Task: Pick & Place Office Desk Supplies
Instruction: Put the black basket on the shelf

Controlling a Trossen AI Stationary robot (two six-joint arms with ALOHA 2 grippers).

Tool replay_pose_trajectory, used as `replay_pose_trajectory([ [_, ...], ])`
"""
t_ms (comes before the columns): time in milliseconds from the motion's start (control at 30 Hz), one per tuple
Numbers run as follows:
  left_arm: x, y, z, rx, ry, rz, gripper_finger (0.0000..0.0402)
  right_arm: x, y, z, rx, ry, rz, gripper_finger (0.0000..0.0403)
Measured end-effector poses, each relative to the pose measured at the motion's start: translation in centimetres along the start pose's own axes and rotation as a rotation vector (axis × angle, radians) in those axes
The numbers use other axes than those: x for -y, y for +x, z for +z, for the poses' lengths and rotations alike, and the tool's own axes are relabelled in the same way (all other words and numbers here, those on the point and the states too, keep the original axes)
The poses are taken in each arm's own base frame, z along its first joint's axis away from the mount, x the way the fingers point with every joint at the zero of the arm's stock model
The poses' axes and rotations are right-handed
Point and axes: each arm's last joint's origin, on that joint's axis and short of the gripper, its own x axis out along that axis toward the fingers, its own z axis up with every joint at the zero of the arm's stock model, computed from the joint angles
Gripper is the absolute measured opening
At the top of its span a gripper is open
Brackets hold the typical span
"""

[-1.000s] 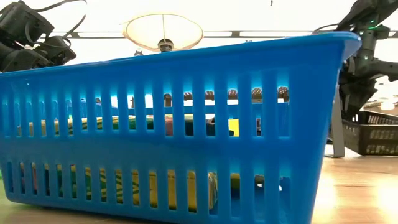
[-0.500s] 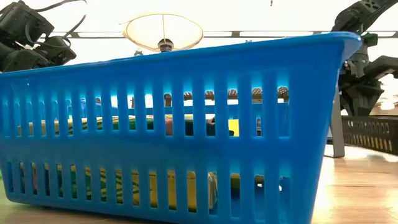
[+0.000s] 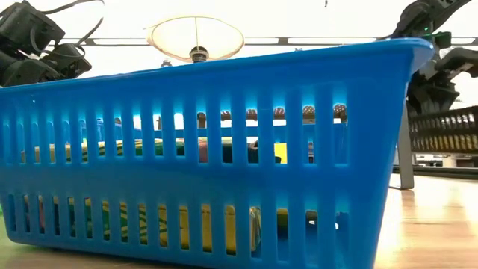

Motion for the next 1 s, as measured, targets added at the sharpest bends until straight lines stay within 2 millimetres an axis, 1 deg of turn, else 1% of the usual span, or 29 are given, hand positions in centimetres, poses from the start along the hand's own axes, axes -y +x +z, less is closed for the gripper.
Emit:
replay_pose_trajectory([
  [167,0.0,0.0,0.0,0.0,0.0,0.0,0.0106,-0.5,-1.2,0.6,0.024,0.04,0.044,0.0022],
  [300,0.0,0.0,0.0,0.0,0.0,0.0,0.0106,-1.3,-2.7,1.1,0.054,0.14,0.135,0.0022],
  [367,0.0,0.0,0.0,0.0,0.0,0.0,0.0106,-1.7,-3.4,1.4,0.073,0.138,0.157,0.0022],
  [733,0.0,0.0,0.0,0.0,0.0,0.0,0.0106,-2.4,-7.2,3.5,0.179,0.239,0.1,0.0022],
  [1000,0.0,0.0,0.0,0.0,0.0,0.0,0.0106,-3.3,-10.5,5.0,0.275,0.188,0.03,0.0022],
])
